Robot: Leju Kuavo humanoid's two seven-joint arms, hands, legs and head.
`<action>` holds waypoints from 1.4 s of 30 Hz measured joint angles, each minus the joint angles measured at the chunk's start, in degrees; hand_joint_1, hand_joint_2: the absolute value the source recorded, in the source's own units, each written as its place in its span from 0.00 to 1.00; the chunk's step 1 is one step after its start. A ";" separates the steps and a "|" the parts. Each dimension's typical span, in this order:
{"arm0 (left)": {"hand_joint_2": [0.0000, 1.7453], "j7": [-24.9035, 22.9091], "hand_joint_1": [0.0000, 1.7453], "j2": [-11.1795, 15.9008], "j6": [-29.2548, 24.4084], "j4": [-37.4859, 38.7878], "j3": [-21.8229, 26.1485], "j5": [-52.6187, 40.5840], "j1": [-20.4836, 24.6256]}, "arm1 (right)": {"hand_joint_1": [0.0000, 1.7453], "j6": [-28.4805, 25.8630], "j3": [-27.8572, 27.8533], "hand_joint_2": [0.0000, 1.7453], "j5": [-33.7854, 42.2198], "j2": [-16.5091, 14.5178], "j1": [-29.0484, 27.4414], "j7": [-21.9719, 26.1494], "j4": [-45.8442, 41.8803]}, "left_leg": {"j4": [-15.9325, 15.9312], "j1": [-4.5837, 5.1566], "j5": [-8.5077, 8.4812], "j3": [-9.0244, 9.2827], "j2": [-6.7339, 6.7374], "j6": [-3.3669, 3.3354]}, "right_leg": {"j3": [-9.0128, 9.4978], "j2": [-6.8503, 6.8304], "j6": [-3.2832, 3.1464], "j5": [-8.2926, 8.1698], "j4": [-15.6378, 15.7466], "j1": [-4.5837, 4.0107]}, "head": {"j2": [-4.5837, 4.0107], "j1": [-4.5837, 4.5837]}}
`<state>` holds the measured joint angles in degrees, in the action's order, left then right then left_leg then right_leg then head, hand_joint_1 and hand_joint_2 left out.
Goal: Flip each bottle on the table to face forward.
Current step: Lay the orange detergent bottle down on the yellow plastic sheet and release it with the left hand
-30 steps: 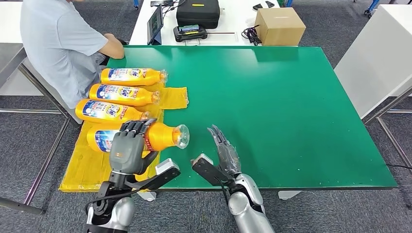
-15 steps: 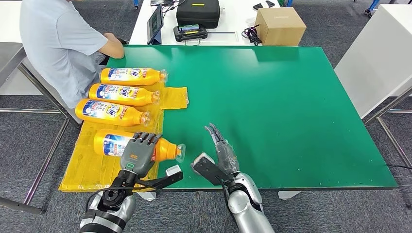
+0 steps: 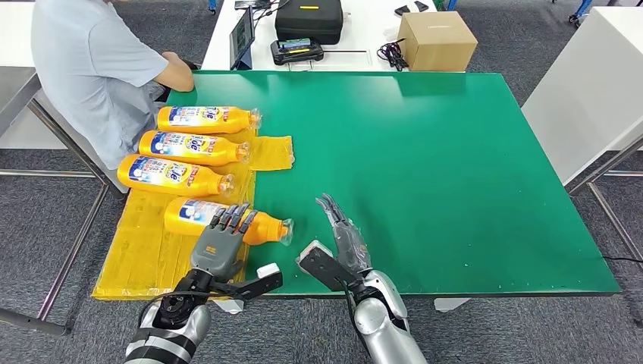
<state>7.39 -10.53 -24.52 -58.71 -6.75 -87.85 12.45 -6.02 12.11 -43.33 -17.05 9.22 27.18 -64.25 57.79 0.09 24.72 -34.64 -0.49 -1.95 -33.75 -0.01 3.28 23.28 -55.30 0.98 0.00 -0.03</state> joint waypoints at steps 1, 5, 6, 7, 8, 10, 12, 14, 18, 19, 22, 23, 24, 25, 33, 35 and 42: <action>1.00 -0.37 0.00 -0.07 0.65 0.21 0.09 -0.22 0.17 | 0.00 0.03 0.00 1.00 0.03 0.01 0.01 0.08 0.02 | 0.00 0.00 0.00 0.00 -0.01 0.00 | 0.01 -0.01 0.00 0.00 0.00 0.00 | 0.00 0.00; 1.00 -1.66 0.00 -0.24 2.84 1.77 0.53 -1.12 1.48 | 0.00 0.06 -0.02 1.00 0.33 0.03 0.09 0.43 0.25 | 0.00 0.00 0.00 0.05 -0.05 0.00 | 0.08 -0.03 0.00 0.00 0.00 0.00 | 0.00 0.00; 1.00 -1.88 0.00 -0.31 3.18 2.28 0.66 -1.26 1.80 | 0.00 0.05 -0.03 1.00 0.41 0.04 0.13 0.50 0.32 | 0.00 0.00 0.00 0.07 -0.05 0.00 | 0.10 -0.03 -0.01 0.00 0.01 0.00 | 0.00 0.01; 1.00 -2.07 0.00 -0.40 3.39 2.79 0.79 -1.39 2.10 | 0.00 0.05 -0.05 1.00 0.46 0.08 0.15 0.57 0.38 | -0.01 0.00 0.00 0.09 -0.05 0.00 | 0.13 -0.03 -0.01 0.00 0.01 0.00 | 0.00 0.01; 1.00 -2.24 0.00 -0.48 3.51 3.25 0.87 -1.47 2.37 | 0.00 0.05 -0.06 1.00 0.49 0.11 0.18 0.63 0.44 | -0.01 0.00 -0.01 0.12 -0.05 0.01 | 0.15 -0.03 -0.01 0.00 0.01 0.00 | 0.00 0.00; 1.00 -2.41 0.00 -0.62 3.59 4.01 1.03 -1.48 2.79 | 0.00 0.05 -0.07 1.00 0.49 0.19 0.20 0.74 0.56 | -0.01 0.00 -0.03 0.18 -0.05 0.03 | 0.21 -0.02 -0.01 0.00 0.01 0.00 | 0.00 0.01; 1.00 -2.49 0.00 -0.73 3.65 4.50 1.13 -1.48 3.04 | 0.00 0.02 -0.07 1.00 0.48 0.25 0.20 0.79 0.67 | -0.01 0.00 -0.05 0.24 -0.05 0.06 | 0.26 -0.02 -0.02 -0.01 0.01 0.00 | 0.00 0.00; 1.00 -2.52 0.00 -0.85 3.77 4.72 1.19 -1.48 3.13 | 0.00 -0.02 -0.07 1.00 0.40 0.31 0.20 0.81 0.74 | -0.01 0.00 -0.06 0.29 -0.05 0.06 | 0.32 -0.02 -0.02 -0.01 0.01 0.00 | 0.00 0.00; 1.00 -2.52 0.00 -1.27 4.32 4.58 1.24 -1.55 3.05 | 0.00 -0.22 -0.12 1.00 -0.01 0.42 0.18 0.81 0.79 | -0.01 0.00 -0.06 0.33 -0.06 0.06 | 0.37 -0.03 -0.02 -0.01 0.01 0.00 | 0.00 0.01; 1.00 -2.53 0.00 -1.41 4.50 4.38 1.24 -1.57 2.95 | 0.00 -0.31 -0.15 1.00 -0.11 0.44 0.17 0.80 0.80 | -0.01 0.00 -0.07 0.33 -0.06 0.06 | 0.37 -0.03 -0.02 -0.01 0.01 0.00 | 0.00 0.01; 1.00 -3.38 0.00 -1.90 5.46 2.73 0.88 -1.91 2.20 | 0.00 -0.66 -0.25 1.00 -0.48 0.50 0.05 0.67 0.78 | -0.01 0.00 -0.07 0.33 -0.05 0.06 | 0.36 -0.02 -0.01 -0.01 0.01 0.00 | 0.00 0.01; 1.00 -4.25 0.00 -2.03 6.09 1.63 0.39 -2.03 1.73 | 0.00 -0.81 -0.29 1.00 -0.61 0.52 -0.07 0.56 0.75 | -0.01 0.01 -0.06 0.32 -0.05 0.06 | 0.35 -0.02 -0.01 -0.01 0.01 0.00 | 0.00 0.00; 1.00 -5.36 0.00 -2.11 6.81 0.37 -0.39 -2.08 1.19 | 0.00 -0.95 -0.33 1.00 -0.73 0.55 -0.24 0.44 0.69 | -0.01 0.01 -0.06 0.31 -0.06 0.06 | 0.34 -0.02 -0.01 -0.01 0.01 0.01 | 0.00 0.00; 1.00 -6.57 0.00 -2.15 7.57 -0.93 -1.40 -2.11 0.62 | 0.00 -1.07 -0.39 1.00 -0.85 0.58 -0.44 0.33 0.59 | -0.01 0.01 -0.06 0.28 -0.07 0.06 | 0.31 -0.03 -0.01 -0.01 0.01 0.01 | 0.00 0.00; 0.75 -17.59 0.00 0.09 8.90 -10.32 -14.12 -2.15 -1.60 | 0.00 -1.50 -1.11 1.00 -2.13 0.63 -2.14 -0.34 -1.20 | -0.01 0.01 -0.05 0.03 -0.06 0.07 | 0.06 -0.03 -0.01 -0.01 0.01 0.00 | 0.00 0.00; 0.25 -18.48 0.00 0.73 8.94 -11.66 -16.47 -2.15 -1.62 | 0.00 -1.51 -1.26 1.00 -2.25 0.63 -2.36 -0.39 -1.50 | -0.01 0.00 -0.05 0.03 -0.04 0.07 | 0.05 -0.02 -0.01 -0.01 0.00 -0.01 | 0.00 0.00; 0.75 -24.54 0.00 3.82 9.33 -15.74 -24.69 -2.16 -1.11 | 0.00 -1.54 -1.77 1.00 -2.93 0.63 -3.17 -0.80 -2.75 | -0.01 0.00 -0.05 0.02 -0.04 0.07 | 0.03 -0.02 -0.01 -0.01 0.00 0.00 | 0.00 -0.01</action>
<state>-17.15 -6.71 -15.19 -74.45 -31.44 -90.01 11.34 -7.56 10.34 -46.25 -16.41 6.05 26.38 -67.00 57.78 0.09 24.67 -34.61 -0.53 -1.88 -33.72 -0.03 3.28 23.27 -55.29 0.98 0.00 -0.04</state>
